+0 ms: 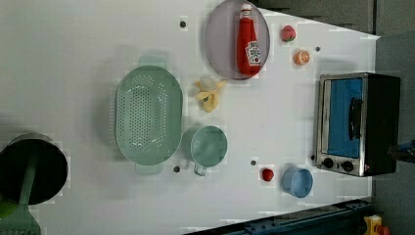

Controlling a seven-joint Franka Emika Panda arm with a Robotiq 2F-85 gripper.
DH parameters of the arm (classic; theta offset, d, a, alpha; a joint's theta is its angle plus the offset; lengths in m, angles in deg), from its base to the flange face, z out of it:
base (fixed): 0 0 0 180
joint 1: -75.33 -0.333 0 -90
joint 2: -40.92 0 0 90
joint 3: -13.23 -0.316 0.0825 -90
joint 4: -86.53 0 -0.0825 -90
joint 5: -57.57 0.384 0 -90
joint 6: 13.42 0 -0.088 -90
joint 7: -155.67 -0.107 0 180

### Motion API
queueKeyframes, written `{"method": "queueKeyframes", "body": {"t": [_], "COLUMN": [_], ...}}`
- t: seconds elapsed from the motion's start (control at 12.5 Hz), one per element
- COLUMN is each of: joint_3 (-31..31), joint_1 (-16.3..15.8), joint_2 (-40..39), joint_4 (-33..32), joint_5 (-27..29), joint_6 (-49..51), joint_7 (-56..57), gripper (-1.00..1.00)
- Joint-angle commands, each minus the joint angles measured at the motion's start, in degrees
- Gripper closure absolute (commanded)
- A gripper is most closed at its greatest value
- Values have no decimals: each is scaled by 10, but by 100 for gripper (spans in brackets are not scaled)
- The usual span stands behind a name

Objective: Flap open oven.

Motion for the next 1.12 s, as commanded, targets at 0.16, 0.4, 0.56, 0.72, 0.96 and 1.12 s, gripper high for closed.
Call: {"method": "queueKeyframes", "body": {"t": [0.16,0.4,0.56,0.72,0.96,1.12], "joint_3": [45,82,107,127,157,181], "joint_1": [2,3,4,4,8,9], "joint_2": [-14,-18,-24,-37,-70,-97], "joint_4": [-29,-70,-93,-110,-114,-113], "joint_5": [-27,-28,-29,-40,-48,-48], "joint_6": [-84,-162,-197,-226,-281,-318], "joint_7": [185,302,355,407,498,536], "gripper": [65,65,65,65,65,65]}}
